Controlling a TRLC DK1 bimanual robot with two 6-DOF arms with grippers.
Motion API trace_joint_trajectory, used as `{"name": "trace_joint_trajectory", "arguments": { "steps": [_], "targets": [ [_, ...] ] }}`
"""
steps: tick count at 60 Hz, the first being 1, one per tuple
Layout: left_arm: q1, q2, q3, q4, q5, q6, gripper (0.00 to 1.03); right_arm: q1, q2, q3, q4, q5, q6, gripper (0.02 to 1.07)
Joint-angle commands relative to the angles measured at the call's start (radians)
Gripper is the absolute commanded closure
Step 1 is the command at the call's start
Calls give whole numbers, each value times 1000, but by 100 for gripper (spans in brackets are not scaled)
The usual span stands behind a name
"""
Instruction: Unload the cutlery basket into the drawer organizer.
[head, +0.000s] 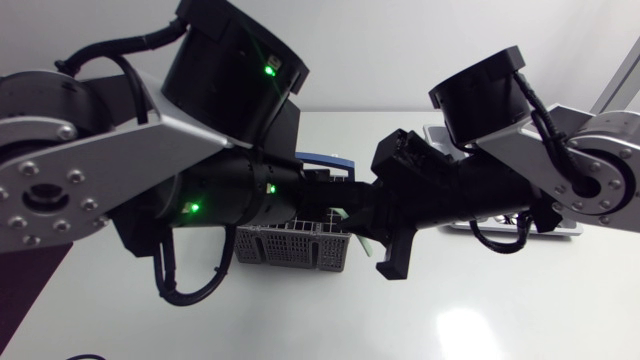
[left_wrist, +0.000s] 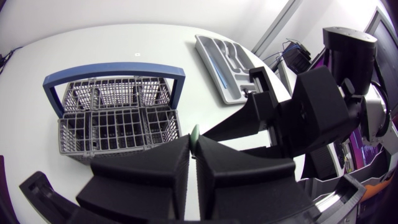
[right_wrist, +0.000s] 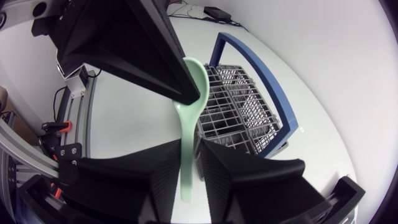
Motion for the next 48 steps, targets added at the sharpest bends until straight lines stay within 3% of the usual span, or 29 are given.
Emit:
{"name": "trace_joint_trajectory", "arguments": {
  "steps": [1,6,9,14,17,24,36,48],
  "targets": [
    [-3,-17,-29,-3,9,-31,99,0,15,22,11,3,21,101],
    [2,-23,-32,0,9,-42,97,-2,15,22,7,0,21,101],
    [7,-28,-37,3,9,-43,88,-3,15,20,7,-2,21,101],
    [13,-29,-37,12,16,-39,66,-5,15,19,5,-5,21,101],
    [30,-29,-32,15,59,-32,37,-6,15,19,2,-11,21,101],
    [48,-29,-20,18,81,-22,17,-15,15,19,-10,-23,20,101],
    [96,-52,-6,18,96,-25,14,-49,15,3,-29,-56,7,101],
    [194,-86,-9,31,110,-25,13,-103,12,-16,-68,-86,-46,101]
  ]
}}
